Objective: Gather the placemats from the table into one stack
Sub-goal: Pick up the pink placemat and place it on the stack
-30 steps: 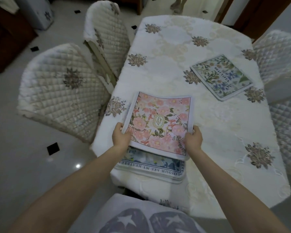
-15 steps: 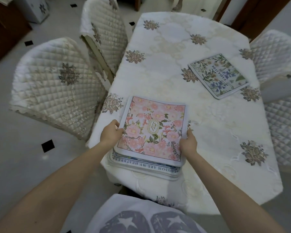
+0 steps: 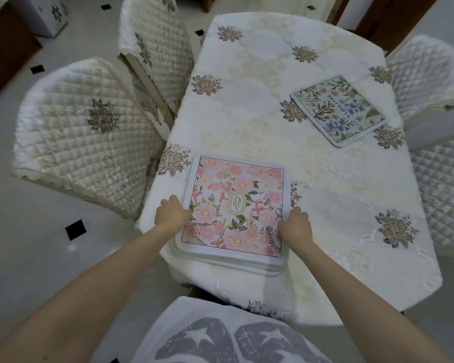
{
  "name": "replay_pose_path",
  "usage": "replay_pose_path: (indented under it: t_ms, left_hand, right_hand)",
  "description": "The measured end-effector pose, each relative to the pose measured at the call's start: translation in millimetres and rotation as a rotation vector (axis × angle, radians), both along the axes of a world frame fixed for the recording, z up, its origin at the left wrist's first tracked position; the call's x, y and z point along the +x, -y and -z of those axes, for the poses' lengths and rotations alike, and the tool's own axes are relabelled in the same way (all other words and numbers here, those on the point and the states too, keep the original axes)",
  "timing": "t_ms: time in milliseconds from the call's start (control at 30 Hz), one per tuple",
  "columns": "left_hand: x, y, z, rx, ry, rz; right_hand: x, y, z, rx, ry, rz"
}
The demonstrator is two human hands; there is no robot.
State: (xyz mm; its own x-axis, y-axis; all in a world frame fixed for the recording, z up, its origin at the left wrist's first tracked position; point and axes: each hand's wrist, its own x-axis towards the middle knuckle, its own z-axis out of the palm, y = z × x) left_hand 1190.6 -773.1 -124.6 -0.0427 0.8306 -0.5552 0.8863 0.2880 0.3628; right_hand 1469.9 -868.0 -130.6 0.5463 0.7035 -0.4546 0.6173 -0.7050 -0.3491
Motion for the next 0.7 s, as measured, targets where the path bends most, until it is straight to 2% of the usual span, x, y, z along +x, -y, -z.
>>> replay_pose_path:
  t_ms: [67,233,400,700]
  left_hand:
    - [1,0,1,0.016,0.013,-0.008]
    - [6,-1,6,0.044,0.046,0.003]
    - [14,2,7,0.069,-0.020,-0.011]
    - [15,4,7,0.096,0.007,-0.004]
  right_hand:
    - [-2,-1,2,-0.001,0.030,-0.013]
    - [-9,-6,2,0.038,-0.065,0.063]
    - [-22,-9,5,0.007,-0.040,0.123]
    - [-9,-1,1,0.129,-0.140,0.128]
